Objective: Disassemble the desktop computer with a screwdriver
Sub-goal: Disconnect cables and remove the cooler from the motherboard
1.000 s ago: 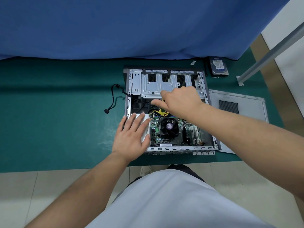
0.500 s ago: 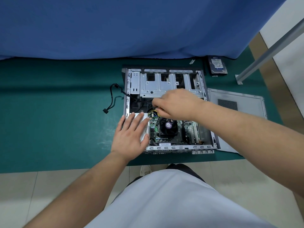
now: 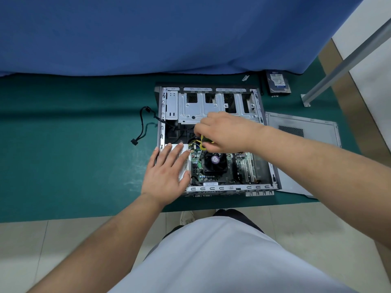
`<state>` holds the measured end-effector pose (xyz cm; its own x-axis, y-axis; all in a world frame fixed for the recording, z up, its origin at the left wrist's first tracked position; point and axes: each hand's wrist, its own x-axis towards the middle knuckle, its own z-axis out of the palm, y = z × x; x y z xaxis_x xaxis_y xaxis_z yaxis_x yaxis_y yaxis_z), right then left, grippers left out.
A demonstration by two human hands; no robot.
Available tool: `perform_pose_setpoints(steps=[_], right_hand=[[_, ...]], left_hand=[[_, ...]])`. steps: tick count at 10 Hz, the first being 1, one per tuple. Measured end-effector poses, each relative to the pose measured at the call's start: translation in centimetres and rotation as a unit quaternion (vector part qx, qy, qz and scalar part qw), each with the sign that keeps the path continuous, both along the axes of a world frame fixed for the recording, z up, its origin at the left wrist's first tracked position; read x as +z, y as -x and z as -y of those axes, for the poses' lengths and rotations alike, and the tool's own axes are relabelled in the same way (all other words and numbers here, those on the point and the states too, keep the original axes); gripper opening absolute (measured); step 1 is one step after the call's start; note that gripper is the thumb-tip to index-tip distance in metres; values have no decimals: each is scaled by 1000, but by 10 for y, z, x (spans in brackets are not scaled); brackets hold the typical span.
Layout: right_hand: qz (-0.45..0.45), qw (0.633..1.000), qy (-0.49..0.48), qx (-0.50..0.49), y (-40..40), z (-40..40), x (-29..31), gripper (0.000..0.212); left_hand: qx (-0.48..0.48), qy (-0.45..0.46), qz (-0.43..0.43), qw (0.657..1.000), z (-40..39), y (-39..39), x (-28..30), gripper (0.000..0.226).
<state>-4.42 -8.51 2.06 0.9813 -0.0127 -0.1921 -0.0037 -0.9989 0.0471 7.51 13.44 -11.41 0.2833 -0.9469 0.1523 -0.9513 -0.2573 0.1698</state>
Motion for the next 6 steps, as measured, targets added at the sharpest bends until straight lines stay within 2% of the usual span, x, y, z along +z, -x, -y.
perform_pose_setpoints(steps=[1,2,3,4,5,6], right_hand=[[-9,999,21,-30,0,-5,4,46],[25,986,104,-128,-3,-15,1,66],[26,981,130,-140,-7,-16,0,58],[-24,996,78,-46,-10,-12,4,40],[-112,993,-1,-27,-12,-1,22,34],[-134,986,-17,-102,-13,2,27,35]], left_hand=[[0,2,0,1000,0,0,0,58],[-1,3,3,1000,-1,0,0,59],[1,4,-2,1000,-1,0,0,58],[1,4,-5,1000,-1,1,1,58],[1,-1,-7,1000,0,1,2,58],[4,1,-6,1000,0,2,2,58]])
